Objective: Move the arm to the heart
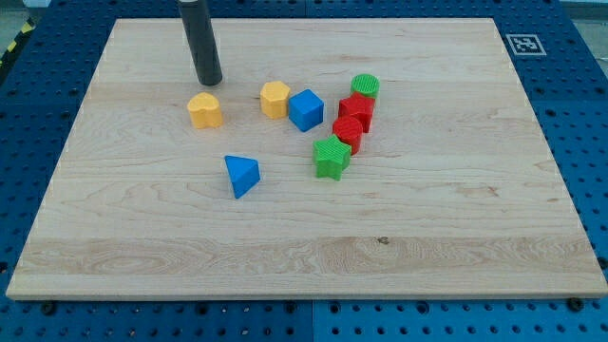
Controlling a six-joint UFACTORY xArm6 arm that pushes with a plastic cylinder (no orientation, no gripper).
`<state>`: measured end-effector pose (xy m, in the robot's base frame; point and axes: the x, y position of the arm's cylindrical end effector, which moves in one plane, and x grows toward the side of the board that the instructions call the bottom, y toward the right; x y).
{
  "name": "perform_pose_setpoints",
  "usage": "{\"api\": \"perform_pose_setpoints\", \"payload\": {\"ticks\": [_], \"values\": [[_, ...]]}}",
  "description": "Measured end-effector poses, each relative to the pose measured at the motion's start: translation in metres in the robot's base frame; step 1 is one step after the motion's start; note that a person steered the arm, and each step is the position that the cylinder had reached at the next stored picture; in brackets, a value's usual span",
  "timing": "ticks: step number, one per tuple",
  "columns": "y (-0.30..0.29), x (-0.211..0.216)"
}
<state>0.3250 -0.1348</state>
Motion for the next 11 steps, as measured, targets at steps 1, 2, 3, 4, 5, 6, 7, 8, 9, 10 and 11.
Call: {"api": "perform_pose_setpoints", "payload": {"ticks": [1, 2, 3, 4, 5, 6, 7, 8, 9, 10, 11], "values": [[0.000, -0.003], [0.000, -0.009], [0.000, -0.016], [0.000, -0.022], [0.000, -0.022], [-0.003, -0.022], [-0.003, -0.020], [-0.023, 0.015], [-0.022, 0.031], [-0.022, 0.047], [-0.043, 0.082]]}}
